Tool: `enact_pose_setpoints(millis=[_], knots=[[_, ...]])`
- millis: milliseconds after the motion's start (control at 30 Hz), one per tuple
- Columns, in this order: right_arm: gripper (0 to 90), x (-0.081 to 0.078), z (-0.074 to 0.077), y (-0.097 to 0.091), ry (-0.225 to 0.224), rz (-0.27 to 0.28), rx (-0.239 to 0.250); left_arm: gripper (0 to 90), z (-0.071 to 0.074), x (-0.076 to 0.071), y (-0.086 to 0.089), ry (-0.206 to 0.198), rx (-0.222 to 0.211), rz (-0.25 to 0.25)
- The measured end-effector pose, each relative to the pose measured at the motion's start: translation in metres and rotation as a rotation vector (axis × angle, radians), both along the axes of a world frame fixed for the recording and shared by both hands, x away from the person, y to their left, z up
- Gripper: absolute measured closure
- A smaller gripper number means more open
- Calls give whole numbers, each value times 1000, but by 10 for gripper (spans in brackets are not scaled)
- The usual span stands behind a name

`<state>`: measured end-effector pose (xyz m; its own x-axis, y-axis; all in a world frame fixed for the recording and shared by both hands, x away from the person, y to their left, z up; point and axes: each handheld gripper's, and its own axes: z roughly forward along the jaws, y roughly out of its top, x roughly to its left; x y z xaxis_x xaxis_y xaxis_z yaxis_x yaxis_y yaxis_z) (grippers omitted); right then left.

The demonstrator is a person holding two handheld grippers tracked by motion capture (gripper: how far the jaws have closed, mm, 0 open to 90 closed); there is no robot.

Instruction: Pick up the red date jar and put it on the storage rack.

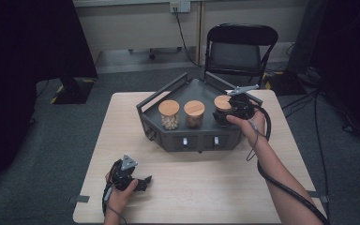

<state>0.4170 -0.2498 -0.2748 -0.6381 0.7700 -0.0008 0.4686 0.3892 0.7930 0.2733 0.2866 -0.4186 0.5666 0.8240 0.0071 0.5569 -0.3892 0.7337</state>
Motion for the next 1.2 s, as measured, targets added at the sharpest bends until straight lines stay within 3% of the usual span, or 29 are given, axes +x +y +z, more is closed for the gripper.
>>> enact_pose_setpoints(millis=[667,1033,1200], knots=[[253,-2,-6,6,-14,-37,24,2,0,0,0,0,0,0],[252,-4,-5,10,-19,-46,8,2,0,0,0,0,0,0],[210,-4,-4,10,-21,-52,12,2,0,0,0,0,0,0]])
